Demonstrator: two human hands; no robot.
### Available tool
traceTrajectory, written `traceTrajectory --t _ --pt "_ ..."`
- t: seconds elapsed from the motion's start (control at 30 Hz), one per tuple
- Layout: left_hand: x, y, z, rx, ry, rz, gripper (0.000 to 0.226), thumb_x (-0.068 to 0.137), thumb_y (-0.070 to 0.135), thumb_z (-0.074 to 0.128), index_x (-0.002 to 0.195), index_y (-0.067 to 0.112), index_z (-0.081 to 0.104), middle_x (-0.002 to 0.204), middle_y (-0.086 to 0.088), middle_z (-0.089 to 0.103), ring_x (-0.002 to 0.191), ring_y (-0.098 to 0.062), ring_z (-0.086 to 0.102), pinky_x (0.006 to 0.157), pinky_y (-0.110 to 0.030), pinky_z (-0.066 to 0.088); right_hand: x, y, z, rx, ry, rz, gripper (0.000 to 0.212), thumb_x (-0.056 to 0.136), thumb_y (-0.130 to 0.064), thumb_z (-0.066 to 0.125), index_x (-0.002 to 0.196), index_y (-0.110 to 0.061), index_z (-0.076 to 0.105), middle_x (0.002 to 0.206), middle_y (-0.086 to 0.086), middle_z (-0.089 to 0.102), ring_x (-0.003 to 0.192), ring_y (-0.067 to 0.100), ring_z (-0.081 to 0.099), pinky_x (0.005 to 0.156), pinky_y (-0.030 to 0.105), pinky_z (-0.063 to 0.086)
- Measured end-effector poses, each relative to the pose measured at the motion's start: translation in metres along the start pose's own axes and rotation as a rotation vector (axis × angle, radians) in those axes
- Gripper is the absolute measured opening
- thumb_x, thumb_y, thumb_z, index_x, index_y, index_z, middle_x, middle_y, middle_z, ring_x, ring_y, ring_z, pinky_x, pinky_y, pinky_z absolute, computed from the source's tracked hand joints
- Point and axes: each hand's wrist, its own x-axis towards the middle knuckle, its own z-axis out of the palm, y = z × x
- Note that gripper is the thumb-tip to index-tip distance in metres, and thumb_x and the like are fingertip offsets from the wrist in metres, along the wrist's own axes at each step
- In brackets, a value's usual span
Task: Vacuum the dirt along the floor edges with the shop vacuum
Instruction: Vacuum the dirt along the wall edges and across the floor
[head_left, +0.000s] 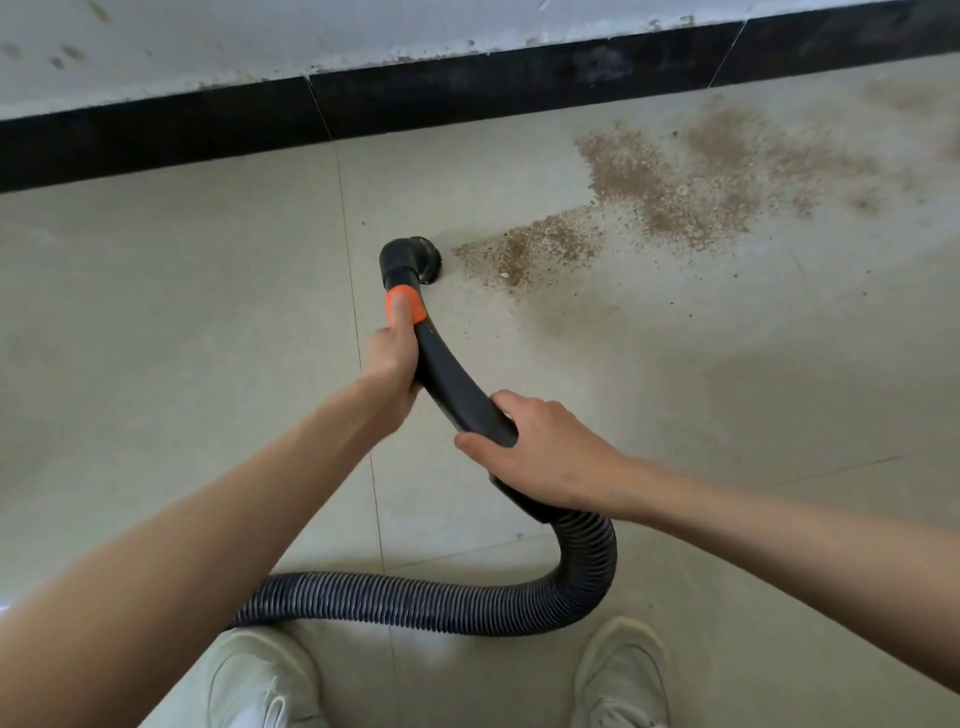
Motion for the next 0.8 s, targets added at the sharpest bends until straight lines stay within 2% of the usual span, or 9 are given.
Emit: traceTrajectory --t 0.1,0.17,0.27,0.5,0.8 --pt "-0.013 -0.033 -0.008 0.121 0.008 0.02 0.06 0.095 0.057 0.031 0.115 0.004 0.051 0.089 -0.007 0.053 0.085 -0.022 0.055 0.082 -0.037 0.048 -0.023 0.011 0.015 -0.025 -0.046 0.01 0.034 0.09 -0.053 0.051 0.096 -0.019 0.048 0.081 0.0 0.062 0.076 0.022 0.061 0.07 0.038 0.051" --pt "-0.022 -0.049 -0.013 0.14 -0.01 0.028 0.055 0.096 0.053 0.029 0.112 0.006 0.053 0.092 -0.009 0.054 0.088 -0.023 0.055 0.087 -0.04 0.048 -0.037 0.017 0.023 -0.077 -0.058 0.005 0.034 0.091 -0.054 0.05 0.097 -0.021 0.045 0.076 -0.004 0.056 0.075 0.023 0.058 0.066 0.035 0.045" --pt "-0.035 -0.064 -0.013 0.126 -0.001 0.024 0.05 0.097 0.05 0.027 0.11 0.009 0.052 0.094 -0.01 0.055 0.092 -0.025 0.056 0.089 -0.041 0.048 -0.053 0.023 0.031 -0.116 -0.072 -0.001 0.032 0.091 -0.055 0.047 0.097 -0.025 0.041 0.07 -0.01 0.048 0.071 0.021 0.054 0.062 0.032 0.038" --pt "-0.043 -0.068 0.001 0.106 -0.008 0.021 0.055 0.097 0.051 0.026 0.117 0.006 0.051 0.098 -0.012 0.057 0.092 -0.025 0.057 0.092 -0.044 0.047 -0.062 0.029 0.024 -0.117 -0.048 0.026 0.03 0.091 -0.055 0.048 0.096 -0.026 0.04 0.068 -0.009 0.048 0.067 0.018 0.051 0.057 0.023 0.036" --pt "-0.056 -0.071 0.006 0.03 -0.004 -0.006 0.043 0.098 0.051 0.027 0.086 0.016 0.051 0.095 -0.012 0.055 0.089 -0.023 0.055 0.093 -0.043 0.047 -0.073 0.028 0.021 -0.12 -0.065 0.033 0.033 0.09 -0.056 0.048 0.099 -0.024 0.045 0.072 -0.008 0.051 0.069 0.018 0.053 0.059 0.026 0.038"
